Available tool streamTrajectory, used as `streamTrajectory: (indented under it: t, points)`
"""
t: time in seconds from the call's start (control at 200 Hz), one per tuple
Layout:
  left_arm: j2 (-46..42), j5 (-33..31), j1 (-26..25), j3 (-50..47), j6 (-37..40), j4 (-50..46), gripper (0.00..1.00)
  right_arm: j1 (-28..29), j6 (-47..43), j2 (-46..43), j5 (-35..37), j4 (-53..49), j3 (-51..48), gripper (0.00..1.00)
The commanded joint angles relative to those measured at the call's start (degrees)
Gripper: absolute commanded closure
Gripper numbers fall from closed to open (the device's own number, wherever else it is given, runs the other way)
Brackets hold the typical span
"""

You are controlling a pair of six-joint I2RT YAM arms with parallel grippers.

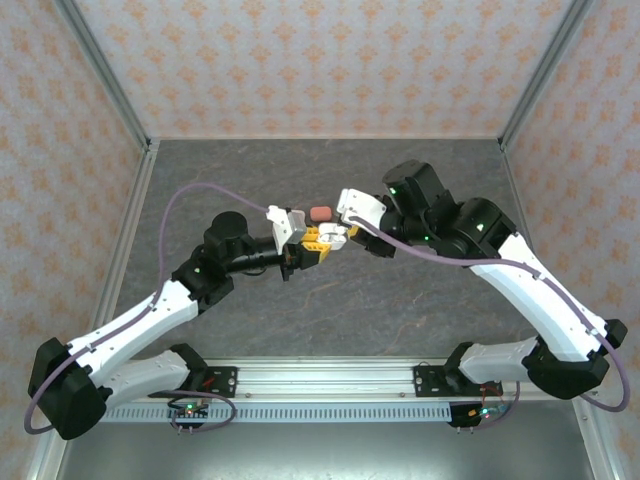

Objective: Insert wireless bluetooth earbuds into charging case

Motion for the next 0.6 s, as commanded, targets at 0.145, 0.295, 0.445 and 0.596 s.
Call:
streamTrajectory:
  t: [0.145, 0.295, 0.445, 0.596]
  points:
    - [-0.1, 2.8, 0.5, 2.1, -1.8, 2.2, 1.00, 0.7, -7.2, -3.0, 0.9, 6.1, -4.8, 0.85]
    - [0.0, 2.9, 0.5, 2.1, -2.1, 2.3, 1.00, 0.8, -7.9, -3.4, 0.1, 7.6, -6.3, 0.85]
    - [0.1, 2.9, 0.5, 2.1, -2.3, 2.8, 1.00, 0.9, -8.5, -3.5, -0.8, 8.5, -7.5, 0.85]
    - [0.1, 2.9, 0.5, 2.3, -2.4, 2.9, 1.00, 1.1, -8.8, -3.5, -1.1, 8.5, -8.4, 0.85]
